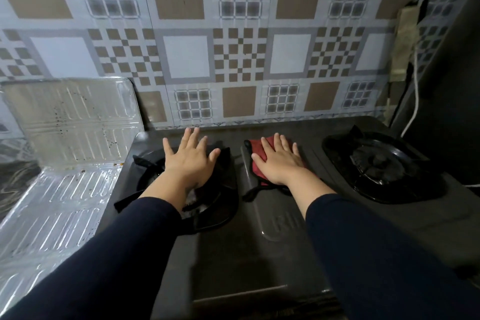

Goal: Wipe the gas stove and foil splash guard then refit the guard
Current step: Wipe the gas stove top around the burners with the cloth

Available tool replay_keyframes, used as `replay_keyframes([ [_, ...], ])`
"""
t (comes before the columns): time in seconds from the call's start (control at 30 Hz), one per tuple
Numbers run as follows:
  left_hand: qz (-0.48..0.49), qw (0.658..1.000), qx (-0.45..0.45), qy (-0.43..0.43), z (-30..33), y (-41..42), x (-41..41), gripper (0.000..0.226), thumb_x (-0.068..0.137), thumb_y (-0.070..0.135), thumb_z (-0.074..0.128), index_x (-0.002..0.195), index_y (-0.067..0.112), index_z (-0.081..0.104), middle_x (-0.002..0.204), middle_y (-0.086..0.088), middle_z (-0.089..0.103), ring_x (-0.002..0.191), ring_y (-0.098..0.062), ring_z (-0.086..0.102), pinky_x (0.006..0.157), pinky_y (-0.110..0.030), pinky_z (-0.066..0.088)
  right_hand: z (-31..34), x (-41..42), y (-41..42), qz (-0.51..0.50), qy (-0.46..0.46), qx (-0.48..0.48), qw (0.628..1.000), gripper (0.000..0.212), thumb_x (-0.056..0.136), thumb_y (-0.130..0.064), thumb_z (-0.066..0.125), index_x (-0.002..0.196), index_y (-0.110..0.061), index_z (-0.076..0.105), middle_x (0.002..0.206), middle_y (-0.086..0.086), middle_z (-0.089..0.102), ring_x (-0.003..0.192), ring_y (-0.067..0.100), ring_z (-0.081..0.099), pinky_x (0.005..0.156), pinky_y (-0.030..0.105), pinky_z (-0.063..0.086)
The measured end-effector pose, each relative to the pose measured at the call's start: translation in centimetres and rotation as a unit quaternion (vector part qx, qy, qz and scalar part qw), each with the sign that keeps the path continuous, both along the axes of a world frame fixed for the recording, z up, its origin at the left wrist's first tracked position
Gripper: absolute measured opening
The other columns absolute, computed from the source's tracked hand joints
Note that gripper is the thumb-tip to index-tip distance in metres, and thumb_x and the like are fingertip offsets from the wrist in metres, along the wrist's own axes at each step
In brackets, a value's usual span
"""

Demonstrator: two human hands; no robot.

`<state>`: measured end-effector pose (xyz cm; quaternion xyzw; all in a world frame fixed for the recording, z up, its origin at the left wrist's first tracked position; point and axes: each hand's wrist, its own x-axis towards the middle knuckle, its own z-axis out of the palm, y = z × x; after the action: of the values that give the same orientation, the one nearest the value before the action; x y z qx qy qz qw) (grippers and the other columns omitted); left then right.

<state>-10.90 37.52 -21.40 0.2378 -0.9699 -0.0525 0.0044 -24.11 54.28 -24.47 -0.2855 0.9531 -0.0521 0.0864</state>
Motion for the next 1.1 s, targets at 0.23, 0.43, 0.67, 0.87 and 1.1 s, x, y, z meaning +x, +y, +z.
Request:
replay_keyframes([
  [0.23,0.046,0.999,0.025,-0.007,-2.0,-1.5,0.6,0.073,0.095,0.058,0.008,0.152,0.014,-0.003,0.158,0.003,-0.024,0.146,-0.012,-0.020,0.114,-0.058,-0.012,0.2,-4.8,-4.0,0.001,0.005,0.007,1.000,0.072,0.092,-0.064,0.015,0.152,-0.027,0.000,0.160,0.011,-0.013,0.147,0.026,-0.016,0.117,0.052,-0.009],
  [0.43,0.049,0.999,-0.002,0.004,-2.7,-1.1,0.4,0.073,0.095,0.055,0.006,0.151,0.009,-0.003,0.159,0.000,-0.023,0.146,-0.013,-0.020,0.114,-0.056,-0.016,0.5,-6.1,-8.7,0.059,0.006,0.017,0.998,0.063,0.094,-0.062,0.012,0.151,-0.036,0.001,0.161,0.008,-0.008,0.148,0.025,-0.012,0.117,0.053,-0.008],
  [0.67,0.060,0.998,-0.001,-0.036,-1.4,-1.4,0.4,0.074,0.094,0.059,0.007,0.152,0.014,-0.004,0.159,0.004,-0.021,0.146,-0.013,-0.020,0.112,-0.057,-0.017,0.0,-5.5,-8.6,0.181,0.024,-0.011,0.983,0.060,0.094,-0.061,0.019,0.148,-0.044,-0.002,0.161,0.000,-0.012,0.148,0.017,-0.013,0.116,0.048,-0.013],
  [0.87,0.085,0.996,-0.019,-0.023,-0.6,-4.3,3.4,0.066,0.095,0.058,0.009,0.152,0.026,0.003,0.162,0.006,-0.009,0.147,-0.013,-0.016,0.114,-0.055,-0.015,0.2,-5.5,-8.2,0.202,0.007,-0.009,0.979,0.053,0.097,-0.058,0.016,0.148,-0.045,0.009,0.161,-0.007,0.000,0.149,0.017,-0.002,0.119,0.043,-0.001],
  [1.1,0.132,0.991,0.019,-0.013,-1.6,-6.9,6.2,0.065,0.096,0.057,0.014,0.152,0.028,-0.002,0.161,0.004,-0.012,0.147,-0.011,-0.016,0.115,-0.057,-0.014,1.0,-6.5,-11.3,0.233,-0.064,0.038,0.970,0.045,0.101,-0.048,0.011,0.144,-0.052,0.003,0.160,-0.007,-0.011,0.147,0.017,-0.013,0.117,0.047,-0.009],
])
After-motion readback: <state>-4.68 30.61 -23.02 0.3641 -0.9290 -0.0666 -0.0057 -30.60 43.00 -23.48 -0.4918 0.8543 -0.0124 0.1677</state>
